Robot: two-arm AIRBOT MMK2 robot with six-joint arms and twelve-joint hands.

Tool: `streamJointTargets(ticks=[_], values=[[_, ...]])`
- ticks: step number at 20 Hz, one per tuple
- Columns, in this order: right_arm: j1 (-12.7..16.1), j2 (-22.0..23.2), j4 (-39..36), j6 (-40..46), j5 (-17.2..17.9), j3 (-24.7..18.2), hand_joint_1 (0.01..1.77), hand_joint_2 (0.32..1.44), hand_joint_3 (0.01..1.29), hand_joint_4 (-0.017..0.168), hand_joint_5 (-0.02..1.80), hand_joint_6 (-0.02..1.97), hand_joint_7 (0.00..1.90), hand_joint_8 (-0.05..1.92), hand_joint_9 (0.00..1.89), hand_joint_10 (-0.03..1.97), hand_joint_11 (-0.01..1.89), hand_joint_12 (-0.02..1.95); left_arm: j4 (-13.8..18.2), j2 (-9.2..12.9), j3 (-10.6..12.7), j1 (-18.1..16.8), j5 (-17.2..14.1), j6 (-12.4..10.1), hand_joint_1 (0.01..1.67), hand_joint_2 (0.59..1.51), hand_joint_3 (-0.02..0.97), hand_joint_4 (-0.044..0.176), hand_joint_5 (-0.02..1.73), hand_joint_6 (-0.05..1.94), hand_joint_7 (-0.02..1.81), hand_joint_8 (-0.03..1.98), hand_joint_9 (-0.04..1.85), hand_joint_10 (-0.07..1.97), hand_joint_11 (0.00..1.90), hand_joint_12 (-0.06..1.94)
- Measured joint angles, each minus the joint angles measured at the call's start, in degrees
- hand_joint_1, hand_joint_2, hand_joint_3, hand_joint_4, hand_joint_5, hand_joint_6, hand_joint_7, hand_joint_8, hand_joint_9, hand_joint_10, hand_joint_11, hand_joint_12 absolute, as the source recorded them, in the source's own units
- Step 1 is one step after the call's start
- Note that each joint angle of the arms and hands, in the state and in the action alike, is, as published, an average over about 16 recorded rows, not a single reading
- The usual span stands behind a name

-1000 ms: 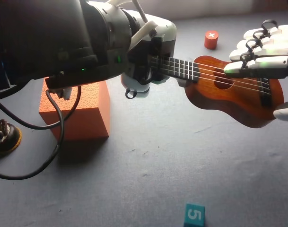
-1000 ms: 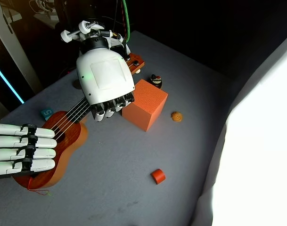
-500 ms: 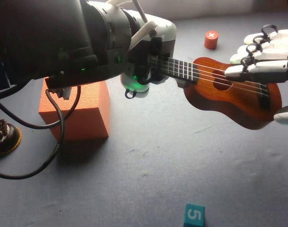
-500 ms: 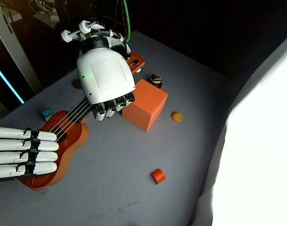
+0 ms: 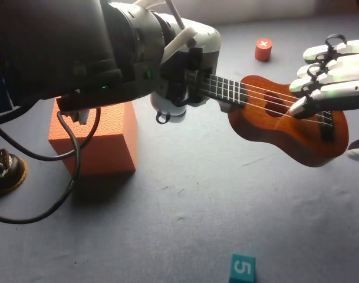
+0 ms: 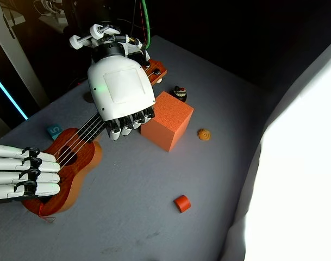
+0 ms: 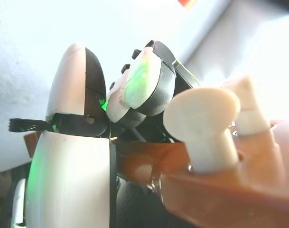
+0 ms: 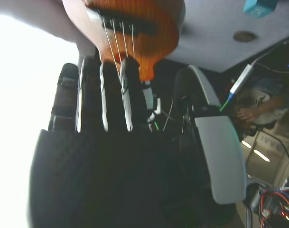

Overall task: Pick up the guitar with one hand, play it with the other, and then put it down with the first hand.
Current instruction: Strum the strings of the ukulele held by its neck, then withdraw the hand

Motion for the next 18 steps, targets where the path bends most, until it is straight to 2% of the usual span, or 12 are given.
streamJointTargets(ticks=[6,10,13,18], values=[[0.5,0.7,1.8,-0.9,1.2,-0.1,0.51,1.33,0.02,-0.005,0.17,0.34,0.15,0.01,0.14,0.01,0.02,0.07,0.2,0.0,0.0,-0.3,0.0,-0.1,1.53,1.071,-0.014,-0.005,1.30,1.85,1.33,1.98,1.41,1.94,1.46,1.90],[1.0,1.0,6.0,-3.3,1.5,0.0,0.50,1.33,0.02,-0.002,0.11,0.32,0.12,0.01,0.13,0.02,0.02,0.05,1.1,0.1,-0.1,-0.4,0.3,-1.0,1.53,1.071,-0.013,-0.005,1.31,1.85,1.33,1.98,1.41,1.94,1.46,1.90],[1.7,1.2,10.1,-5.3,1.5,0.3,0.49,1.34,0.02,0.000,0.11,0.21,0.11,0.01,0.13,0.02,0.02,0.02,2.2,0.6,-0.7,-0.5,1.0,-2.6,1.53,1.071,-0.013,-0.005,1.31,1.85,1.33,1.98,1.41,1.94,1.46,1.90],[2.7,1.3,16.9,-8.4,0.7,0.6,0.48,1.34,0.02,0.001,0.13,0.13,0.11,0.01,0.12,0.02,0.02,0.01,4.5,2.0,-2.7,-0.3,3.2,-6.7,1.53,1.071,-0.013,-0.005,1.31,1.85,1.33,1.98,1.41,1.94,1.46,1.90]])
